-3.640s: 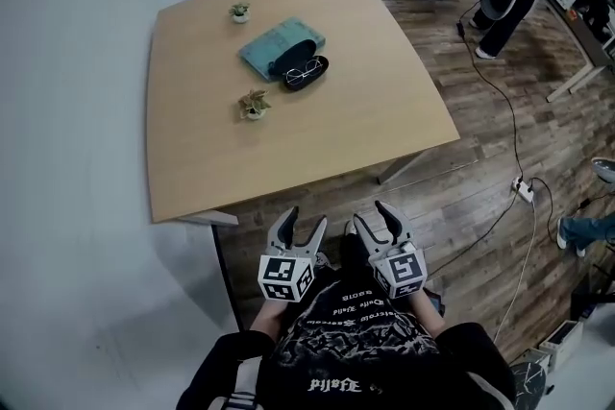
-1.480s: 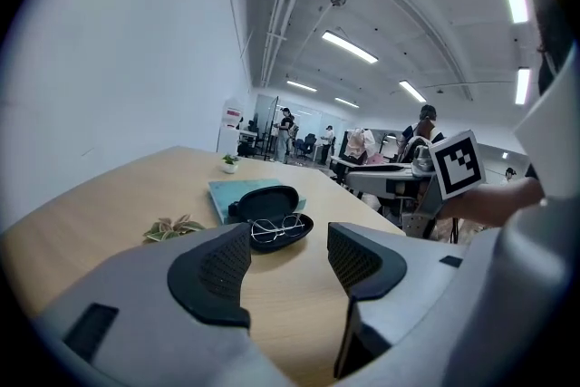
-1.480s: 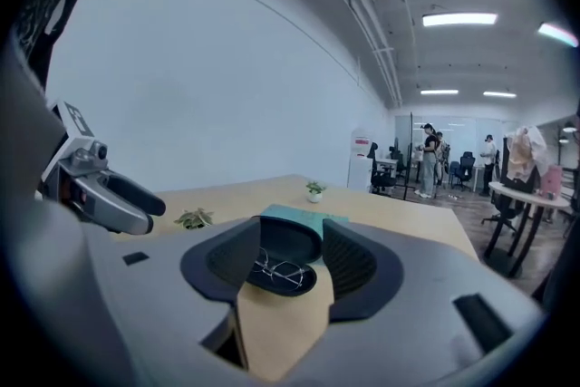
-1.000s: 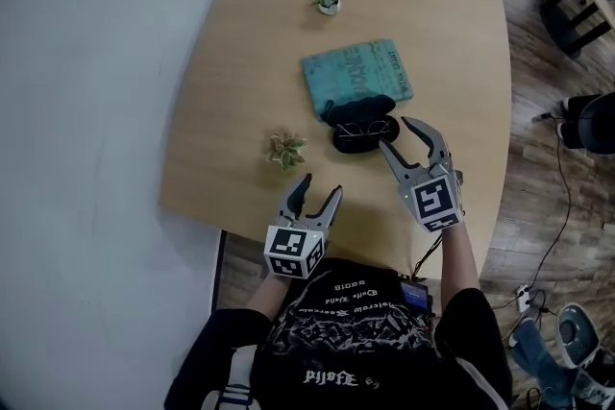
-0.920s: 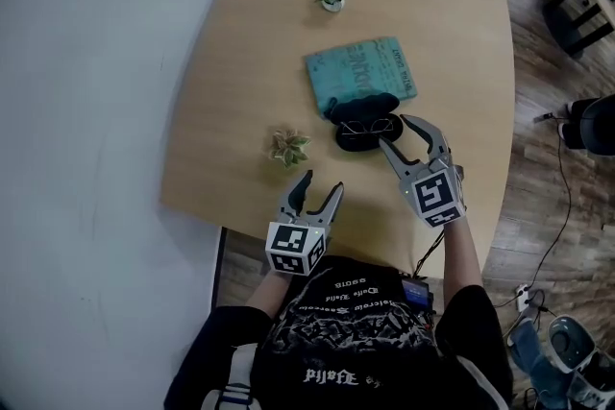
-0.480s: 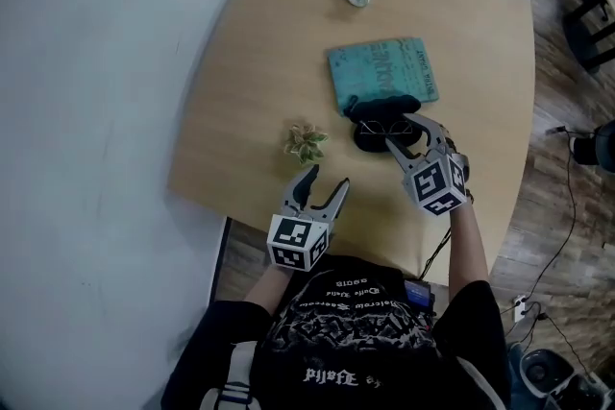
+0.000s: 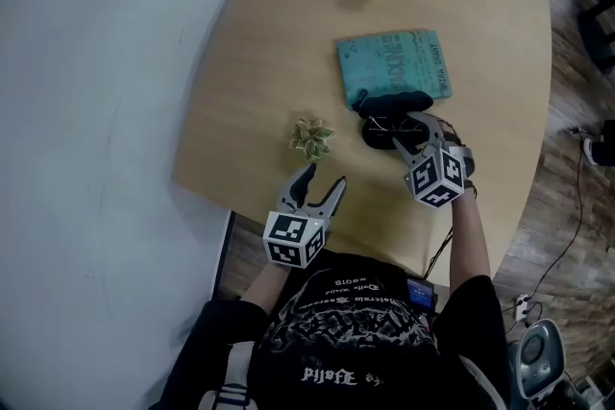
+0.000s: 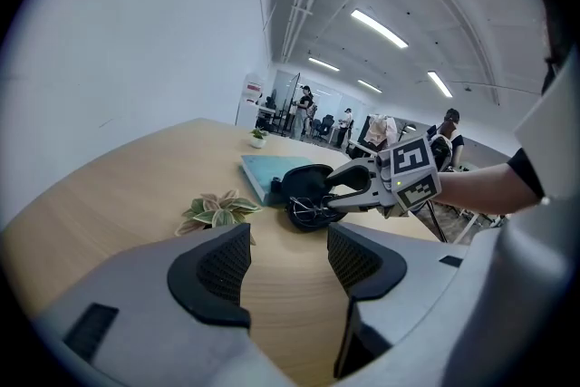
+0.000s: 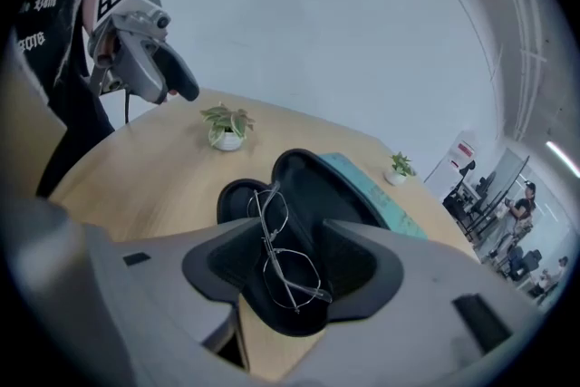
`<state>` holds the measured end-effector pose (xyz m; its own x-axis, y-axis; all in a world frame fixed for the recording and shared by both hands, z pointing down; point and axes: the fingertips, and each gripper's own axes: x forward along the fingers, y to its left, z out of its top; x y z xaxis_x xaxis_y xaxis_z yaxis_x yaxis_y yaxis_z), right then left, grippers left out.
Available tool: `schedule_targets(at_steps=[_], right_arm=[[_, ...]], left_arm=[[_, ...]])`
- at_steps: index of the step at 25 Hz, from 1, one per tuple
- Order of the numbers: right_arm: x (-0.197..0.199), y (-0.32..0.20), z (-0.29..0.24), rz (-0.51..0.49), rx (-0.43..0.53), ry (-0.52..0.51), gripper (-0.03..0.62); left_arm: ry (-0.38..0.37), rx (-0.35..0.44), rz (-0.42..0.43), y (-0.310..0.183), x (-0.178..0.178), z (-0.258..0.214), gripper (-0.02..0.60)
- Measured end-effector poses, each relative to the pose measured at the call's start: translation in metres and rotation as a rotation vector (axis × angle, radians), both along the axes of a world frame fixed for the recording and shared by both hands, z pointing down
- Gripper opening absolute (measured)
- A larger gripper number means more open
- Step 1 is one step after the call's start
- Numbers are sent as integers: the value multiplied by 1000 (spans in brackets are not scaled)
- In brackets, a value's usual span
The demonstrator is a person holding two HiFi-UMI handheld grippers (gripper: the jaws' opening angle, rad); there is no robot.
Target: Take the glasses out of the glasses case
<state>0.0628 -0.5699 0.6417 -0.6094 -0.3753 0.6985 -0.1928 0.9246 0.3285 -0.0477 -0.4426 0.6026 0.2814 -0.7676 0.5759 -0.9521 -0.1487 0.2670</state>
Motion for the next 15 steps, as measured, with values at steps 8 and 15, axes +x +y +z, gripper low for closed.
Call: schedule_targets(at_steps=[8,15], right_arm=[[-5,1,24,-53,-8,34,215],[-8,-7,31,-50,23,49,183]], left_arm=[[-109,-4,37,-8,-14,4,273],[-118,-25,32,-9,-16,10,273]])
